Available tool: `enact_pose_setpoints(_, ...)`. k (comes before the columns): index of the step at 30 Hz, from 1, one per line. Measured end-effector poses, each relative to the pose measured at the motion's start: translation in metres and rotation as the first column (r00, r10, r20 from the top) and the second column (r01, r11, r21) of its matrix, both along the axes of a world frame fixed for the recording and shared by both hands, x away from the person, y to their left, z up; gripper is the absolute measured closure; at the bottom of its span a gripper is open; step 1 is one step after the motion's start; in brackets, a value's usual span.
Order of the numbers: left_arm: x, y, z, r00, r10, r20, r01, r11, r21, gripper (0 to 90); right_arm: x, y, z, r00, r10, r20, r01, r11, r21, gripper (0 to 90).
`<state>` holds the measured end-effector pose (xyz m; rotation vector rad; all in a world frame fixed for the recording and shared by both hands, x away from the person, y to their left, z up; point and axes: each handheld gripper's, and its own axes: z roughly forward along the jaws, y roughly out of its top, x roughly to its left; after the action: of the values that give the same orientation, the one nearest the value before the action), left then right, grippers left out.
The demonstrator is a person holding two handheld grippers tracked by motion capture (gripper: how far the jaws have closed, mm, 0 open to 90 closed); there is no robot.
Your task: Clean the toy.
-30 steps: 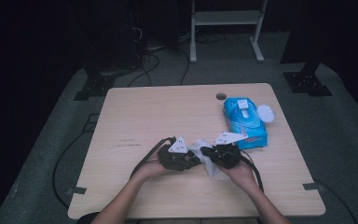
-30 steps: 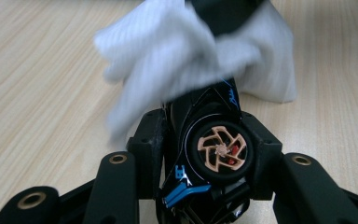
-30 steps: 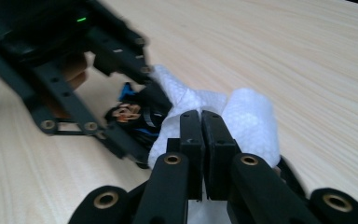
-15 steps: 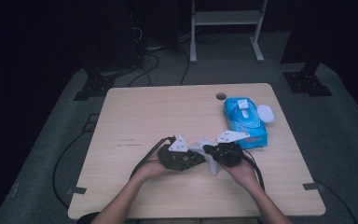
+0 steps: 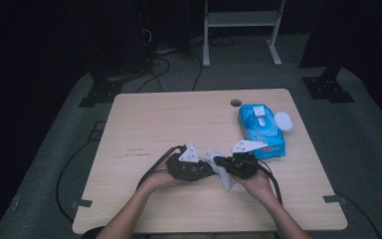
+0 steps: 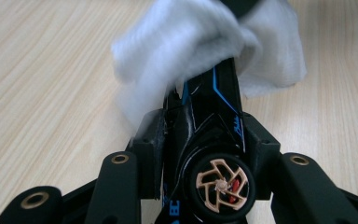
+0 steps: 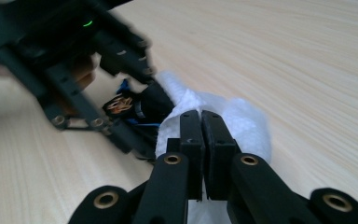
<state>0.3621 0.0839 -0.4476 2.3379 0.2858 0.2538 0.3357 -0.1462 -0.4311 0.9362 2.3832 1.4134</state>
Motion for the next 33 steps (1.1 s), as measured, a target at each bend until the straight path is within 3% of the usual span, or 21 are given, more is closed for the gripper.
enact_pose_setpoints(3, 0.001, 0.003, 0.000, 1.0000, 0.005, -0.003, -0.005, 1.0000, 0.001, 57.0, -0.001, 0.005, 0.002, 0.9997, 0.004, 0.026, -0.003, 0.9991, -0.042, 87.1)
enact_pose_setpoints(5, 0.002, 0.004, 0.001, 0.9999, 0.010, -0.005, -0.010, 1.0000, 0.001, 57.0, 0.003, -0.003, 0.003, 0.9989, -0.040, 0.025, 0.041, 0.9980, -0.047, 87.1)
enact_pose_setpoints(9, 0.004, 0.007, 0.002, 0.9999, 0.007, -0.010, -0.007, 1.0000, -0.001, 57.0, 0.009, -0.023, 0.001, 0.9947, -0.102, -0.012, 0.102, 0.9947, -0.010, 87.1)
enact_pose_setpoints(16, 0.004, 0.011, 0.003, 1.0000, 0.002, -0.001, -0.002, 0.9999, 0.017, 57.2, 0.005, -0.014, 0.005, 0.9961, -0.087, 0.018, 0.088, 0.9952, -0.044, 87.2)
enact_pose_setpoints(23, 0.006, 0.016, 0.004, 1.0000, -0.007, -0.003, 0.007, 0.9997, 0.025, 57.2, 0.007, -0.032, 0.012, 0.9894, -0.144, 0.019, 0.144, 0.9895, 0.009, 87.2)
enact_pose_setpoints(28, 0.006, 0.015, 0.005, 0.9999, -0.003, -0.012, 0.003, 0.9999, 0.014, 57.2, 0.011, -0.028, 0.000, 0.9918, -0.122, -0.039, 0.122, 0.9925, 0.001, 87.1)
enact_pose_setpoints(33, 0.003, 0.013, 0.012, 0.9999, -0.009, -0.004, 0.009, 0.9999, 0.011, 54.1, 0.007, -0.012, -0.003, 0.9965, -0.067, -0.050, 0.068, 0.9975, 0.021, 87.2)
